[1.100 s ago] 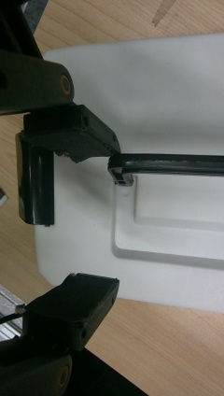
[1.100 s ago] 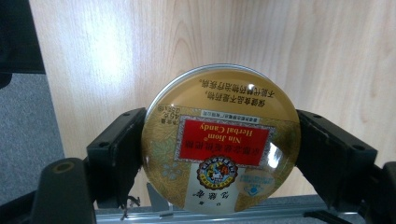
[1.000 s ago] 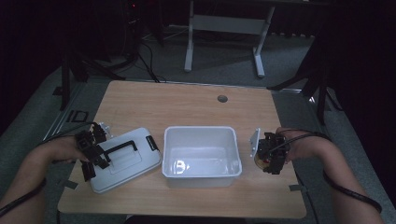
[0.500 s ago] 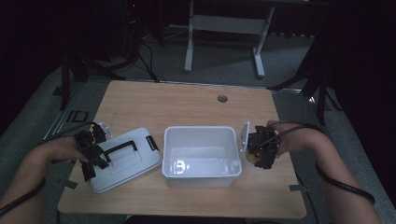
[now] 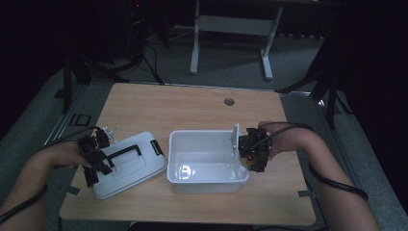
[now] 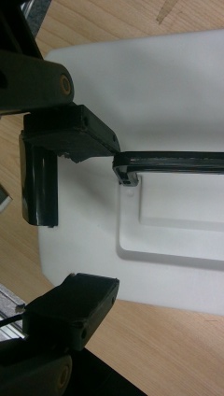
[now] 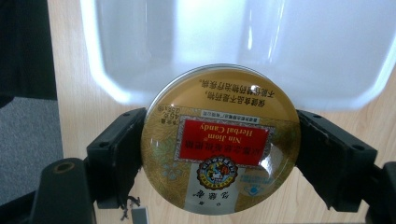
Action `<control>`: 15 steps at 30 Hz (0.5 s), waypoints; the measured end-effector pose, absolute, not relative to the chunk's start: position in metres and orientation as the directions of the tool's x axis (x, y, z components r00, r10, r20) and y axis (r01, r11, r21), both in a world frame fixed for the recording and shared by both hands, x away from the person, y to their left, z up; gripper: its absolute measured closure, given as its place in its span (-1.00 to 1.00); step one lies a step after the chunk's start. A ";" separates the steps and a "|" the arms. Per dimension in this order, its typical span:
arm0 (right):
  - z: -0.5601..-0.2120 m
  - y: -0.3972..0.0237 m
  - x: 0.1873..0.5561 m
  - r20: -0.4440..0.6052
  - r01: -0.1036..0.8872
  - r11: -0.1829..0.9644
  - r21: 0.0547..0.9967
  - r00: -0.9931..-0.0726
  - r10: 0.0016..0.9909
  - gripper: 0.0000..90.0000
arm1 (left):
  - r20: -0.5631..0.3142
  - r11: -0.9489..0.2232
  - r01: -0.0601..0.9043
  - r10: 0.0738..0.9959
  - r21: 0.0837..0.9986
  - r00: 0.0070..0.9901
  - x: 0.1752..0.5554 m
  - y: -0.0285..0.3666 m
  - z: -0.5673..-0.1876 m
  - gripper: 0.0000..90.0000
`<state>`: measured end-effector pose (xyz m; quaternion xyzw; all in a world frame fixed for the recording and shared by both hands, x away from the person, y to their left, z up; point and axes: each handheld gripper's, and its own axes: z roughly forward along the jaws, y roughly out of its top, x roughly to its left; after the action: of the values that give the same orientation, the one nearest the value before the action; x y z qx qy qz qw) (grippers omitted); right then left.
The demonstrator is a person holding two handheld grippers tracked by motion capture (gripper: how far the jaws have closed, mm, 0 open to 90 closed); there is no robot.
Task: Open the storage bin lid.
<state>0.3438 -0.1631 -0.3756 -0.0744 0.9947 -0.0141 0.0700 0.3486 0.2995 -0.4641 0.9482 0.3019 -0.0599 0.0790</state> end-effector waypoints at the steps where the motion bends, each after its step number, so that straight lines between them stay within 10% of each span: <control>1: -0.376 -0.161 0.344 -0.138 -0.151 0.988 -0.037 -0.978 -0.155 -0.55 | -0.160 -0.807 0.580 0.562 0.110 0.812 0.349 0.300 -0.464 -0.33; 15: -0.382 -0.125 0.342 -0.129 -0.218 0.976 -0.010 -0.968 -0.217 -0.55 | -0.159 -0.804 0.584 0.566 0.110 0.809 0.346 0.302 -0.465 -0.33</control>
<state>0.3420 -0.1252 -0.3822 -0.1096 0.9919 0.0023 0.0647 0.3458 0.3017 -0.4648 0.9479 0.3035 -0.0591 0.0769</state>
